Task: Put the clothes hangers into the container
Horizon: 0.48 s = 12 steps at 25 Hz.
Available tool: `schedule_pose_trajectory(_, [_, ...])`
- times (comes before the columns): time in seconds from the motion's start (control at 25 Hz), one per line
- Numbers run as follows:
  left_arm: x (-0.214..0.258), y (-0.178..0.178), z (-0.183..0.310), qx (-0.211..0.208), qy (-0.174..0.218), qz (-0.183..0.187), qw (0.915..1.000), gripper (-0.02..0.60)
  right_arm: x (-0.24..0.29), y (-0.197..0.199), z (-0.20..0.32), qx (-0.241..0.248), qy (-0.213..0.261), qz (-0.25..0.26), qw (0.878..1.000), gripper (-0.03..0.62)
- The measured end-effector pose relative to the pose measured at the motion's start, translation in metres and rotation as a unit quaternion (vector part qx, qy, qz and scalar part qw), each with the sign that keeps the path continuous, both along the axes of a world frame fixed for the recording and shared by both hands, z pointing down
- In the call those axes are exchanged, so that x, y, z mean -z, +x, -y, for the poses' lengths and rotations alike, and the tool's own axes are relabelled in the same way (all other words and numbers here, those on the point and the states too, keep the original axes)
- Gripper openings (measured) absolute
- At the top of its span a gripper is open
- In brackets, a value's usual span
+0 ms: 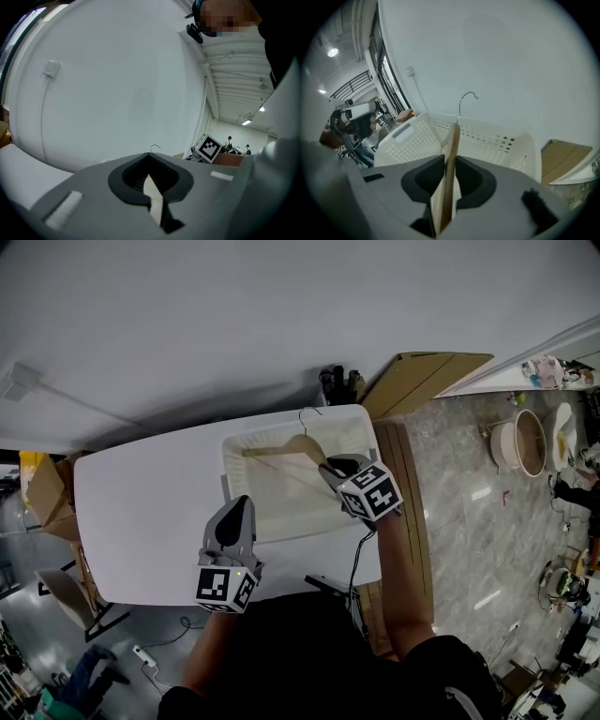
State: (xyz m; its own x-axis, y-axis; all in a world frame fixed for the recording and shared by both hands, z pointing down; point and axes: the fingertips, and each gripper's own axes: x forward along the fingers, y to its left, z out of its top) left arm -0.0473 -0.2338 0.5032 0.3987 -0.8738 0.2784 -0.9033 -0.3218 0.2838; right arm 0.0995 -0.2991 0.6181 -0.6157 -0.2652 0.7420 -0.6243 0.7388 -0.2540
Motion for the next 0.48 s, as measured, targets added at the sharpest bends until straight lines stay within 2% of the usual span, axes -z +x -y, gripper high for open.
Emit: schedule_pose_trajectory(0.48, [-0.001, -0.001, 0.000, 0.001, -0.002, 0.000, 1.0000, 0.005, -0.013, 0.011, 0.009, -0.024, -0.008, -0.039, 0.999, 0.097])
